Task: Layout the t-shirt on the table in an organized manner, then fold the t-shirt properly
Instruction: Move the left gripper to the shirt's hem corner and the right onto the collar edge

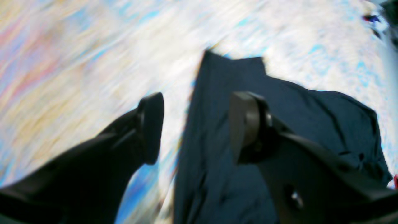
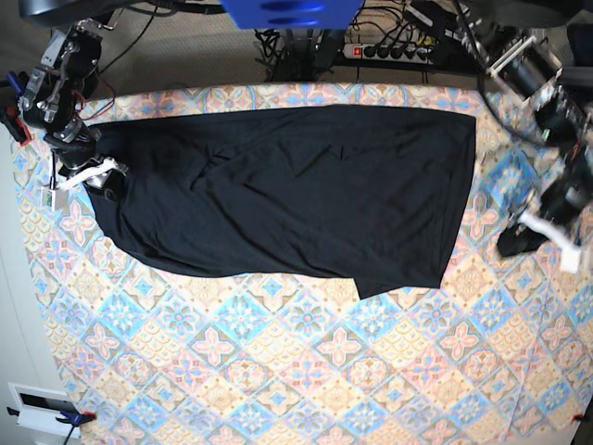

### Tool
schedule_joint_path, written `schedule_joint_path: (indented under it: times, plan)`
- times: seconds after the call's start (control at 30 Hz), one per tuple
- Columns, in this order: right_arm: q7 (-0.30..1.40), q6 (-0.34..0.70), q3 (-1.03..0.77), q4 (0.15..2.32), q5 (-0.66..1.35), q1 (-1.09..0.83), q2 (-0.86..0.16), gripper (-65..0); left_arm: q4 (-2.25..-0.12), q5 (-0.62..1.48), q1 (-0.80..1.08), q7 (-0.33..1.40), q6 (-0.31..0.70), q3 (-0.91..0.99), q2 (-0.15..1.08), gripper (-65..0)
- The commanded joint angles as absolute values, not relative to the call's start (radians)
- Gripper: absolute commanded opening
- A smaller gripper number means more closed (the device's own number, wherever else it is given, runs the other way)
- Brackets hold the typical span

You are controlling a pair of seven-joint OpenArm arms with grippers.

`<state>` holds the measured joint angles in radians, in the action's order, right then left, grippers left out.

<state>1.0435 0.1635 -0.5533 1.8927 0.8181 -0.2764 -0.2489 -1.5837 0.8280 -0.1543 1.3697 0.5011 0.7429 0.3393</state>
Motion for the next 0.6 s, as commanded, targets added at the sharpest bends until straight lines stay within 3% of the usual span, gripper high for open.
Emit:
schedule_joint_path:
  times: [0.0,0.27,0.57]
  plan:
    - [1.023,0.170,-0.542,1.911,0.834,-0.271,-0.265,-39.0,-1.554,0.808,-0.205,1.353,0.503,0.719,0.344,-31.9]
    - [1.023,0.168,-0.490,1.913,0.834,-0.274,-0.242,-39.0,-1.152,0.559,-0.526,1.241,0.503,0.587,0.236,-31.9]
    - [1.023,0.168,-0.492,1.913,0.834,-0.274,-0.185,-39.0,-0.901,0.220,-0.687,1.021,0.503,0.582,0.196,-32.0]
